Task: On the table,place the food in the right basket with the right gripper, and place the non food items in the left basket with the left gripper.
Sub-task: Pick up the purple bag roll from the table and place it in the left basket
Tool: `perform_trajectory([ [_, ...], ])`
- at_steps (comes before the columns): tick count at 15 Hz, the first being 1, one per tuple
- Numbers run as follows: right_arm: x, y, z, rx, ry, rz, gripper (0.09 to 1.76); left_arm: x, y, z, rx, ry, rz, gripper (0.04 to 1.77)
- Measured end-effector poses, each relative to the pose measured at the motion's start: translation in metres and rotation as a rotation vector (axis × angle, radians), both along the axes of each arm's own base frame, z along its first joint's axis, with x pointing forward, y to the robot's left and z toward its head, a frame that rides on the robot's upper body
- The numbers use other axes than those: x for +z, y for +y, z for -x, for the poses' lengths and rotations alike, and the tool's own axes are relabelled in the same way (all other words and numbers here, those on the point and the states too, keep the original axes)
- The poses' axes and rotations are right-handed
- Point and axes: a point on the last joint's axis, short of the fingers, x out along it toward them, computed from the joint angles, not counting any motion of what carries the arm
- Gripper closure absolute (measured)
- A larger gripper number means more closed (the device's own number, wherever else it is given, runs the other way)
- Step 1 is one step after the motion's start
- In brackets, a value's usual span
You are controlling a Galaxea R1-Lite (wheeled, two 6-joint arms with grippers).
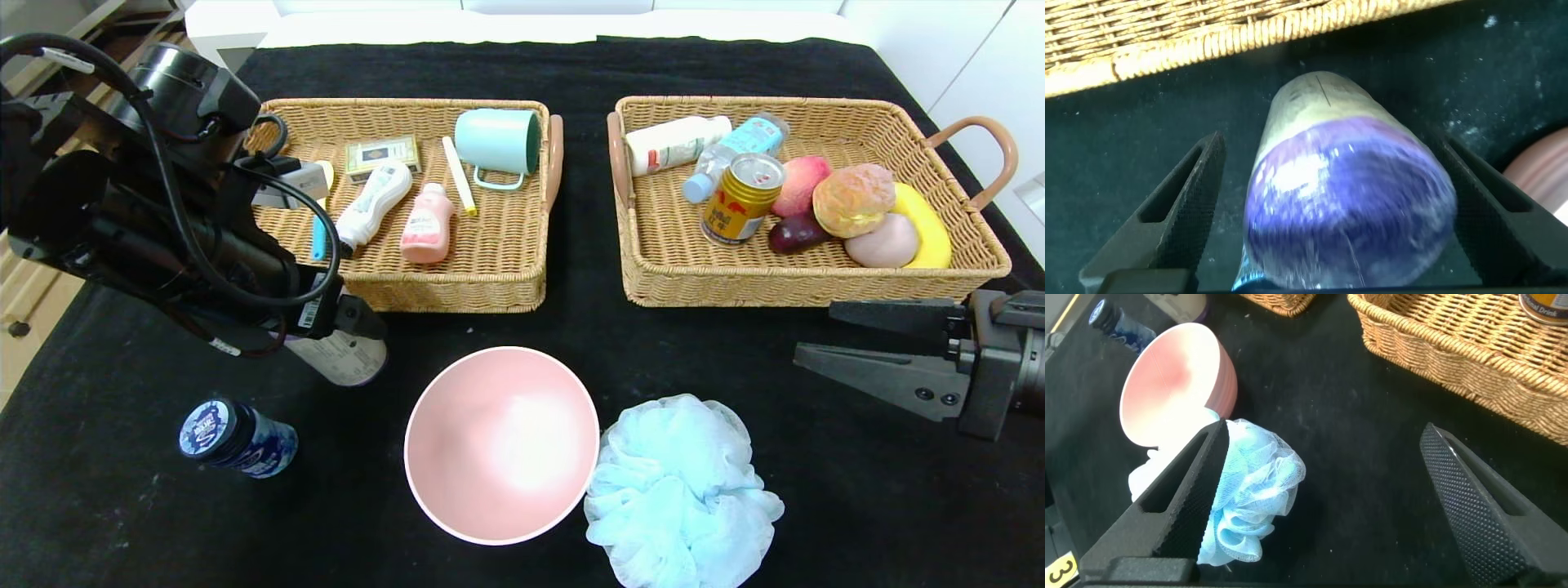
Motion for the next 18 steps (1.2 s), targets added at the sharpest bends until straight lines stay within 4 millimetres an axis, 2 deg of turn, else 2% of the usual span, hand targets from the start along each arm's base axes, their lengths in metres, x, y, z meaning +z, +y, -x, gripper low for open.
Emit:
perform_trajectory([
  [5, -0.0017, 0.0008, -0.0009, 0.003, 0.006, 0.002, 0.14, -0.0046, -0.0012, -0.0039, -0.004, 0.019, 0.005, 0.1],
  [8, -0.0024, 0.0011, -0.0011, 0.004, 0.01, 0.003, 0.14, -0.0072, -0.0013, -0.004, -0.006, 0.029, 0.002, 0.62],
  [10, -0.003, 0.0012, -0.0015, 0.004, 0.011, 0.004, 0.14, -0.0089, -0.0013, -0.004, -0.006, 0.033, 0.0, 0.76],
  [18, -0.0063, 0.0025, -0.0023, 0.012, 0.014, 0.016, 0.14, -0.0112, -0.0004, -0.004, -0.006, 0.042, -0.002, 0.81],
])
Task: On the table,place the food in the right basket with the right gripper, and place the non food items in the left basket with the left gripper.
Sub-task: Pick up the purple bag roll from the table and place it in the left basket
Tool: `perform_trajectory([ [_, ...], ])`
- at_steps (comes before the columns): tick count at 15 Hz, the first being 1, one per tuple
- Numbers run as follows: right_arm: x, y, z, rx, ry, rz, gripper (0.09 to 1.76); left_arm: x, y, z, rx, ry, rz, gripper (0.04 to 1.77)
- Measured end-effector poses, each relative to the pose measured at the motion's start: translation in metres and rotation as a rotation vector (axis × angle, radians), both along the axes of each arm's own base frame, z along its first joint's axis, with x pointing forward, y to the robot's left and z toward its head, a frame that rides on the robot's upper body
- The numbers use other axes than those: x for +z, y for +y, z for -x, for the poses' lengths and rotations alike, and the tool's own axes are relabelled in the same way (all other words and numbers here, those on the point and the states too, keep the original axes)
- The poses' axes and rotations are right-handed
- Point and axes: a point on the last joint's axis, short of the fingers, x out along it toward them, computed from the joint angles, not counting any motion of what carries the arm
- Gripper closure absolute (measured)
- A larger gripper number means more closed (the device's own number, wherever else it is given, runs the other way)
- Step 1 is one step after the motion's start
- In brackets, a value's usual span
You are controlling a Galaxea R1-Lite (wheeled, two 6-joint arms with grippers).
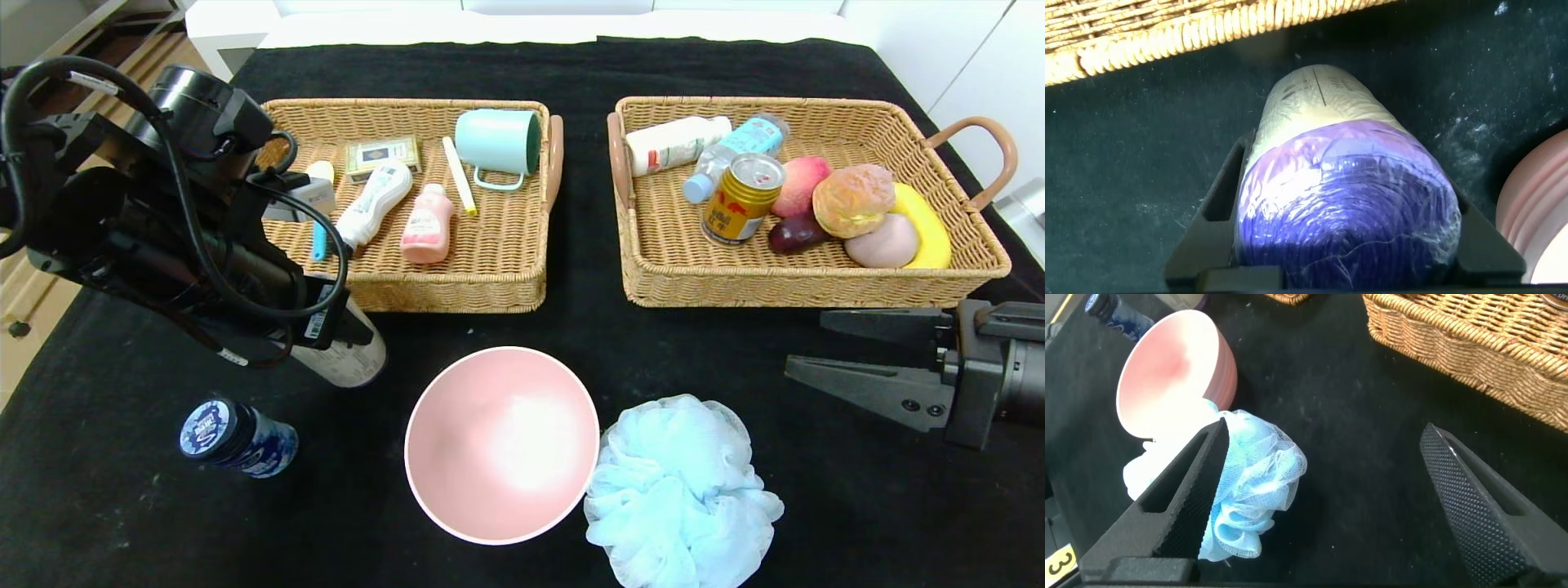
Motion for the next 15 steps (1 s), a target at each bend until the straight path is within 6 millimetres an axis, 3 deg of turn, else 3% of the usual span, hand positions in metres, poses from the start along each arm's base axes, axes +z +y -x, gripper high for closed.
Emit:
perform_trajectory([
  [9, 0.0, 0.0, 0.001, 0.002, -0.002, 0.002, 0.14, 0.002, -0.002, 0.011, -0.016, 0.007, -0.001, 0.81],
  [15, -0.001, 0.002, 0.002, 0.012, 0.002, 0.003, 0.14, 0.034, -0.007, 0.041, -0.029, -0.106, 0.084, 0.82],
])
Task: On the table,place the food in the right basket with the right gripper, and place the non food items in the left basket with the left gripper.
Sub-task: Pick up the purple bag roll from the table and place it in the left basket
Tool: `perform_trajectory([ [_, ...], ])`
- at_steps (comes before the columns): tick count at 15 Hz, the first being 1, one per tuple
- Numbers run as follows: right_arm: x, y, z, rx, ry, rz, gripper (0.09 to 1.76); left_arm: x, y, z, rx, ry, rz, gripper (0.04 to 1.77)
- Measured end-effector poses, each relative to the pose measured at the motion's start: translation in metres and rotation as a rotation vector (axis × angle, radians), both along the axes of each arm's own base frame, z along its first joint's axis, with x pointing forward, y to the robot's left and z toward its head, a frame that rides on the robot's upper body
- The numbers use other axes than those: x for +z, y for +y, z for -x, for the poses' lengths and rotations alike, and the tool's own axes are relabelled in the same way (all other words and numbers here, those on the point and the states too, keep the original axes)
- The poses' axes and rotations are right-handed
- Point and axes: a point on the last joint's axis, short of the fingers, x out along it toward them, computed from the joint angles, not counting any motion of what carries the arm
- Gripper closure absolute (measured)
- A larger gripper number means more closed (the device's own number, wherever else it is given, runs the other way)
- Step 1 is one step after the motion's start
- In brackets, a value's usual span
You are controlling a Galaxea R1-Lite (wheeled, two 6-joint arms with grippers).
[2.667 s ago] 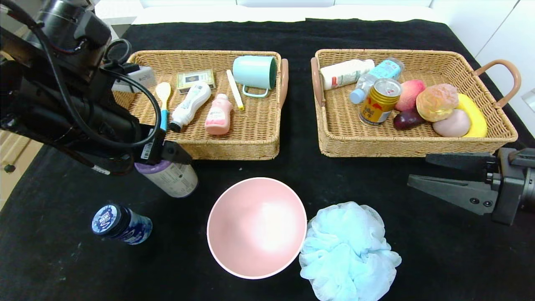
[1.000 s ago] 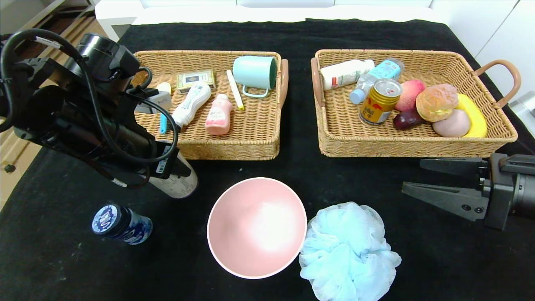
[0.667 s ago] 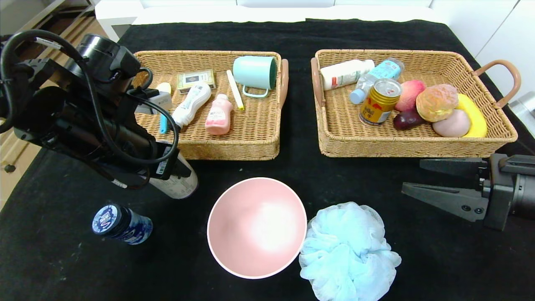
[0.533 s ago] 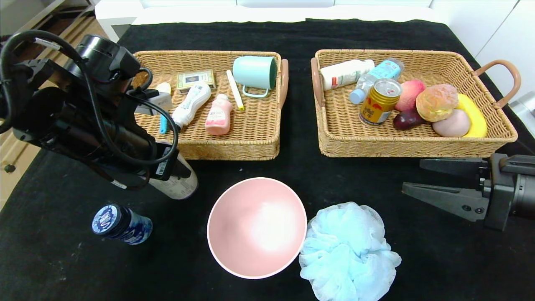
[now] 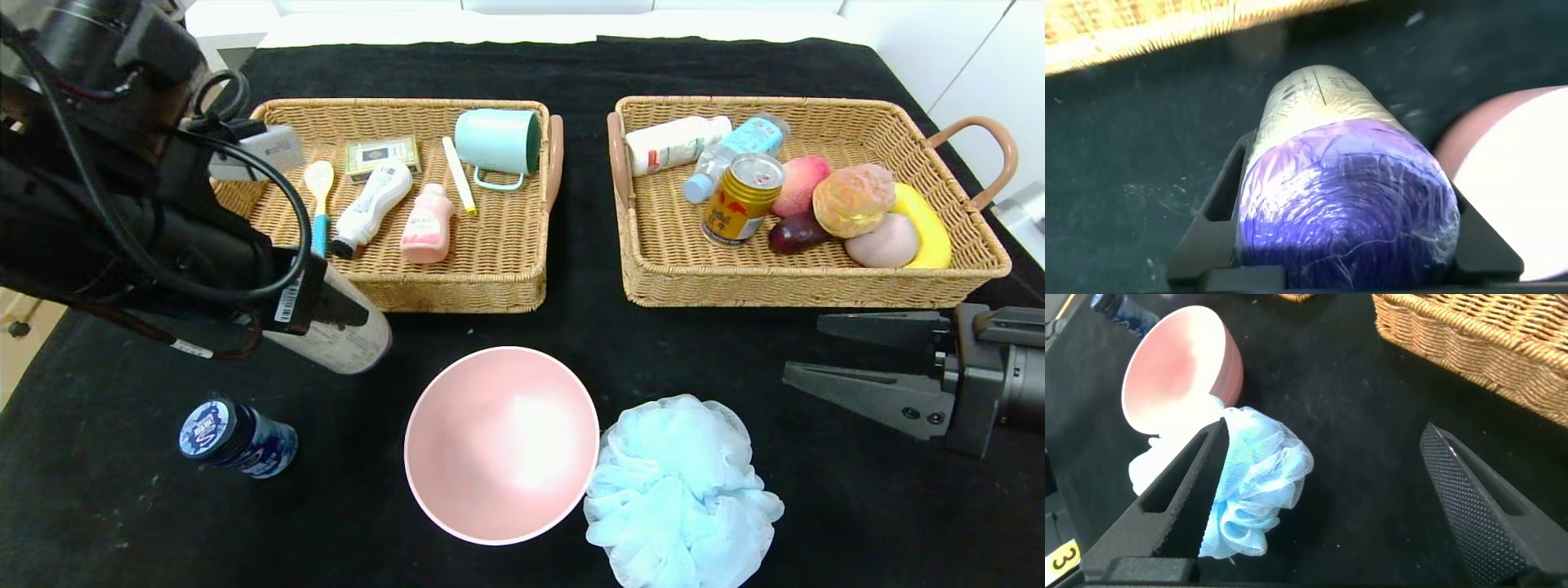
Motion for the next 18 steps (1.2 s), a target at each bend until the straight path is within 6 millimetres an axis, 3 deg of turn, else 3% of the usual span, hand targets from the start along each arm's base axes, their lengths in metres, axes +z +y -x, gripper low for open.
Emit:
perform_trajectory([
  [3, 0.0, 0.0, 0.0, 0.001, 0.0, 0.001, 0.14, 0.017, 0.004, 0.014, -0.012, -0.061, 0.036, 0.82],
  [7, 0.0, 0.0, 0.0, 0.002, -0.001, 0.0, 0.14, 0.034, 0.005, 0.016, 0.033, -0.142, 0.122, 0.82],
  [10, 0.001, 0.0, 0.001, 0.002, -0.003, 0.0, 0.14, 0.046, 0.001, 0.005, 0.039, -0.279, 0.176, 0.83],
  [18, 0.0, 0.001, 0.002, 0.005, -0.002, 0.0, 0.14, 0.05, -0.012, -0.042, 0.114, -0.482, 0.187, 0.83],
])
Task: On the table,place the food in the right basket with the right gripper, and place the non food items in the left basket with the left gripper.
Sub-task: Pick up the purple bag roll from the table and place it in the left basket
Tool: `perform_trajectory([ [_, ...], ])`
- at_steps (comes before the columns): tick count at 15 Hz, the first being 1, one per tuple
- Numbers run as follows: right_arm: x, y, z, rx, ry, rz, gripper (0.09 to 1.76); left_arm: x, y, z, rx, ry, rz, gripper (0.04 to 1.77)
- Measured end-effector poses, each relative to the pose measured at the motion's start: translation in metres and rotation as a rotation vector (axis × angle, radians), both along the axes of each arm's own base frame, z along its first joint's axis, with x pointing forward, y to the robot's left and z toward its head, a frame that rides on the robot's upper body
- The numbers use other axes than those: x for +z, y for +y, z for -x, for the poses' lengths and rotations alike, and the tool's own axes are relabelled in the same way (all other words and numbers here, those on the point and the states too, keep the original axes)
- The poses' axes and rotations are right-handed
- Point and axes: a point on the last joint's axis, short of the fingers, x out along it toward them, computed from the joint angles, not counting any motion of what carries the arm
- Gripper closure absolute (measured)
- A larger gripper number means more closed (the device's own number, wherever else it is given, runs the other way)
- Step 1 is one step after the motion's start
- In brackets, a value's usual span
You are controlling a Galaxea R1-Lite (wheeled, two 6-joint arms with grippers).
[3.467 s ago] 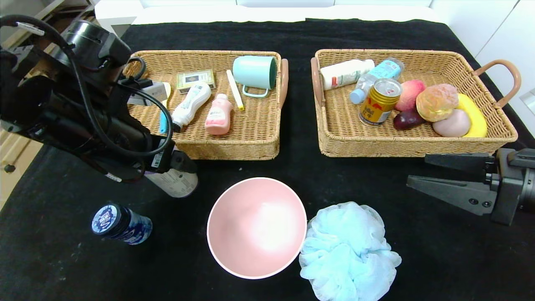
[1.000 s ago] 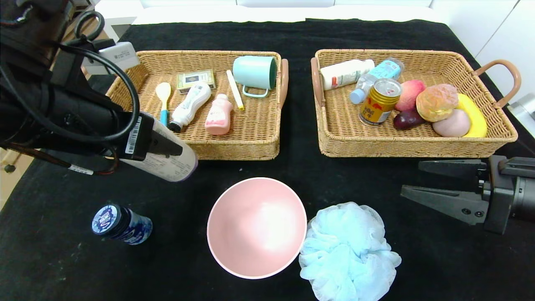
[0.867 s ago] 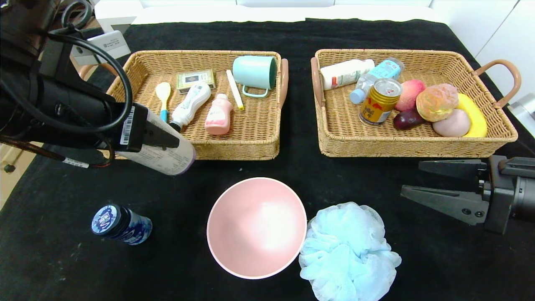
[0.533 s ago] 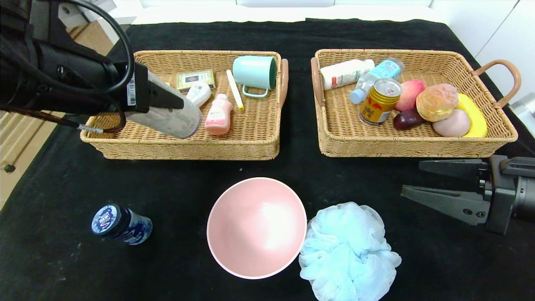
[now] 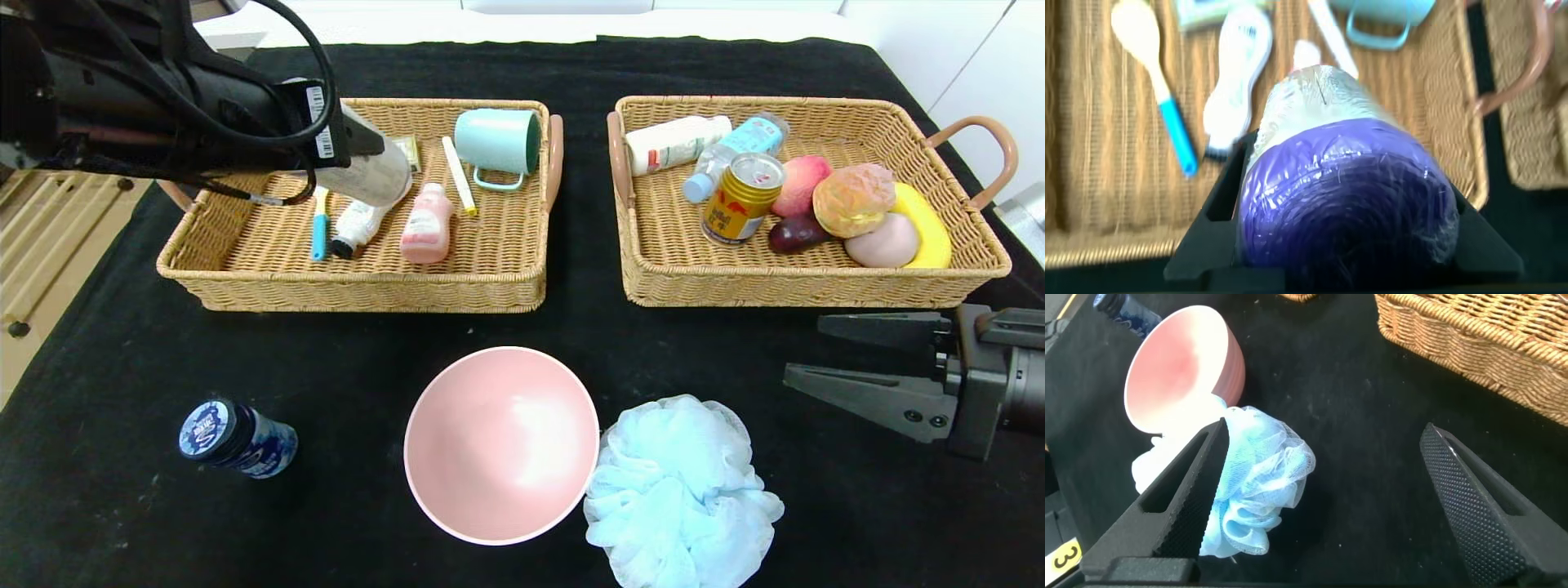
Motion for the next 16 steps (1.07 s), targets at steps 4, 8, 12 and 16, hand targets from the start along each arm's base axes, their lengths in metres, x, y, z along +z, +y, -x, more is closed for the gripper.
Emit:
perform_trajectory([
  [4, 0.0, 0.0, 0.0, 0.001, 0.002, 0.0, 0.14, 0.0, -0.001, -0.028, 0.026, -0.064, 0.014, 0.83],
  [8, 0.0, 0.0, 0.0, 0.002, 0.001, 0.0, 0.14, -0.003, -0.008, -0.052, -0.005, -0.159, 0.016, 0.83],
  [12, 0.0, 0.001, 0.0, 0.003, 0.001, -0.001, 0.14, -0.013, -0.014, -0.071, -0.017, -0.175, -0.005, 0.83],
  [16, 0.0, 0.001, 0.0, 0.006, 0.002, -0.001, 0.14, -0.017, -0.015, -0.081, -0.017, -0.178, -0.004, 0.83],
])
